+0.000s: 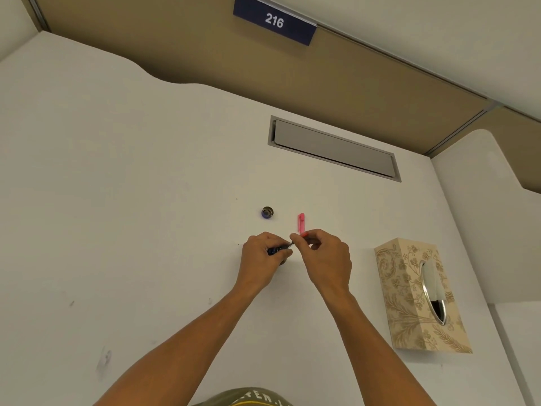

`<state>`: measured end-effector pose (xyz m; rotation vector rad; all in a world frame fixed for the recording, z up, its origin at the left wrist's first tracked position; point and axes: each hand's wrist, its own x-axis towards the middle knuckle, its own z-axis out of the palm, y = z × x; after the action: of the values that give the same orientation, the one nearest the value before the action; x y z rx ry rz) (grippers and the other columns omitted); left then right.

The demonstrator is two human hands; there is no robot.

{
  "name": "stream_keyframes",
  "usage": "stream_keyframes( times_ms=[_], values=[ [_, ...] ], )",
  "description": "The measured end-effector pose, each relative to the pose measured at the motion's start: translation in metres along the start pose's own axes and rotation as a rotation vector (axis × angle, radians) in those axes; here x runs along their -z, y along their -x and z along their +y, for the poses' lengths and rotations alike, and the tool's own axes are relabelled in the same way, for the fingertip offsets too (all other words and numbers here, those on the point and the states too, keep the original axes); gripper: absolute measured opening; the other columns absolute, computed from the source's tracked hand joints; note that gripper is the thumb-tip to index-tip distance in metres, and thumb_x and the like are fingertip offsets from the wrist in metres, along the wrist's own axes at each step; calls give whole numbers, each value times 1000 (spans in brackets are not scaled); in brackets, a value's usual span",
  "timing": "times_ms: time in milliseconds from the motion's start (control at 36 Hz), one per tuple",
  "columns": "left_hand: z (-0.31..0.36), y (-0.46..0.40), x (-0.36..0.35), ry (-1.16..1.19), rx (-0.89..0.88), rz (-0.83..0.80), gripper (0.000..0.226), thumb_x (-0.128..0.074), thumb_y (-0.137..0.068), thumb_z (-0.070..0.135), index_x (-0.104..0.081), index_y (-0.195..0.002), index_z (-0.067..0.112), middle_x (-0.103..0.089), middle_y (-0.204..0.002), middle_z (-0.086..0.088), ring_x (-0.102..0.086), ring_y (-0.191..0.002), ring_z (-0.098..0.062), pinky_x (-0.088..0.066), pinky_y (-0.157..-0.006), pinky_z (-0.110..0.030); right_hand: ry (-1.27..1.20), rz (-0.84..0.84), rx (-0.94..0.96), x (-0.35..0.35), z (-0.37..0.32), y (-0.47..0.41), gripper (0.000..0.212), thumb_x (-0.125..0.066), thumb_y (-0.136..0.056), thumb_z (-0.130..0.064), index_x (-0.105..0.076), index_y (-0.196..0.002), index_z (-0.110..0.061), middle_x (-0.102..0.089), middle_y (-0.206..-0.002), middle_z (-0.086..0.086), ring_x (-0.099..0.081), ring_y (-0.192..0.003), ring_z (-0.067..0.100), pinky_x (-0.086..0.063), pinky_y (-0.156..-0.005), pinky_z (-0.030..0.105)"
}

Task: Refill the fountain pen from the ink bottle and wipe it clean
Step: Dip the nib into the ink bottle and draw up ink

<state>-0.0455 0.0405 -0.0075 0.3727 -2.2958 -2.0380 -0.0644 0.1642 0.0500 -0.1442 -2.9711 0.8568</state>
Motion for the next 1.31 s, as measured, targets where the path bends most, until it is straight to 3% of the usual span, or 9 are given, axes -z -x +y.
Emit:
stream_keyframes(
  times_ms=[194,278,389,500,639,778,917,1111,1306],
  values=[
    [1,1,1,-21,-10,-5,16,-76,-81,14,-77,-96,10,-71,-91,1,-63,-78,-5,-48,-69,-6,-101,-90,18,4,6,-5,26,-70,-82,-53,-73,-89,-28,-70,-82,-17,-64,-75,4,-56,-72,28],
    [3,1,2,-35,-9,-12,16,-76,-82,14,-77,-97,10,-70,-90,2,-61,-75,-1,-45,-67,-2,-192,-180,57,12,11,-9,33,-73,-80,-51,-70,-105,-30,-70,-89,-19,-63,-83,6,-51,-73,20],
    [3,0,2,-42,-5,-15,16,-76,-81,14,-77,-96,8,-71,-93,-1,-61,-74,-1,-45,-66,-1,-243,-238,154,21,19,-14,32,-71,-86,-43,-66,-116,-35,-70,-98,-18,-61,-89,8,-53,-74,24],
    [3,0,2,-39,-4,-22,15,-76,-81,12,-77,-96,8,-71,-93,-2,-61,-72,-1,-46,-64,-2,-160,-243,306,27,22,-17,20,-71,-89,-31,-67,-105,-43,-67,-94,-27,-59,-90,6,-48,-71,19],
    [2,0,2,-27,-2,-19,15,-76,-81,11,-77,-95,7,-71,-93,-3,-62,-72,-3,-47,-65,-4,-16,-214,450,27,27,-23,10,-72,-88,-27,-75,-97,-27,-66,-89,-24,-55,-88,3,-40,-72,15],
    [1,0,1,-34,-3,-13,16,-75,-82,13,-77,-97,8,-71,-94,-2,-62,-74,-4,-47,-65,-4,132,-204,551,28,25,-27,15,-70,-89,-32,-75,-99,-22,-71,-93,-12,-53,-87,7,-42,-74,19],
    [-2,-1,0,-32,-1,-13,17,-75,-82,15,-77,-98,10,-71,-94,-2,-64,-78,-10,-52,-67,-10,229,-182,613,30,24,-31,13,-68,-90,-31,-74,-95,-21,-71,-88,-11,-50,-84,5,-43,-71,20],
    [-3,0,-1,-6,-1,-5,17,-75,-82,13,-77,-98,8,-71,-94,-4,-62,-72,-3,-48,-64,-4,353,-198,721,33,16,-36,10,-64,-90,-31,-70,-88,-23,-68,-82,-12,-52,-77,8,-43,-67,25],
    [-5,-2,-3,-18,-11,1,17,-75,-82,15,-77,-98,10,-72,-94,-3,-65,-76,-10,-51,-66,-7,406,-224,741,31,16,-41,30,-51,-92,-41,-60,-71,-22,-58,-66,-11,-47,-65,11,-38,-63,28]
  ],
)
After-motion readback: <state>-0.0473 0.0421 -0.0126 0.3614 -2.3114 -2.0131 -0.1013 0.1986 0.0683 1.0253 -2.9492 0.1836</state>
